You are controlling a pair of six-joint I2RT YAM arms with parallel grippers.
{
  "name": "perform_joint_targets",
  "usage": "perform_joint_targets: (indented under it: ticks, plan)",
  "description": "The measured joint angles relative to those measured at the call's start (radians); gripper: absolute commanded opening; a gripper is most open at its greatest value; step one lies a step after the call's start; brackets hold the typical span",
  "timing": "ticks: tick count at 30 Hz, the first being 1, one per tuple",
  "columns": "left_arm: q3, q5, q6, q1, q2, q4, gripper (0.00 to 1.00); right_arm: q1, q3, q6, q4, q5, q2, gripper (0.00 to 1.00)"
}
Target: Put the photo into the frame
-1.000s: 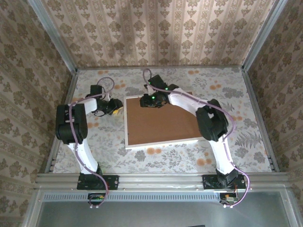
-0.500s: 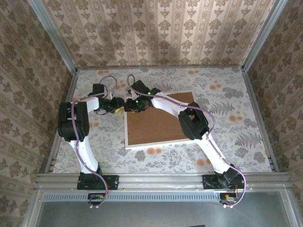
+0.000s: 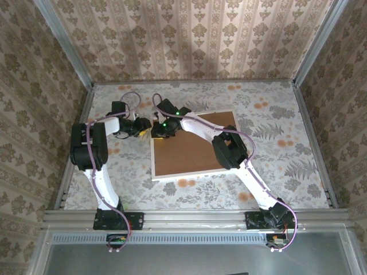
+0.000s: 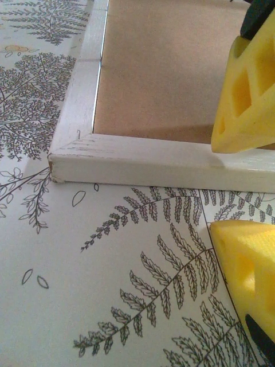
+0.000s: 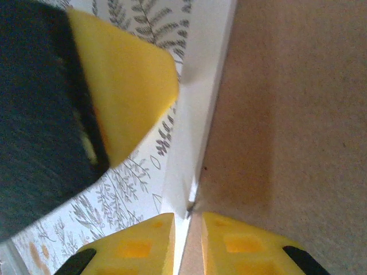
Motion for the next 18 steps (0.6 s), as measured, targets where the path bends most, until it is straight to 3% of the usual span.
perform_joint_targets:
  ticks: [18]
  plan:
    - [0.002, 0.006, 0.000, 0.004, 0.003, -0.002, 0.44, 0.000, 0.097, -0.002, -0.065, 0.004, 0.057, 0.13]
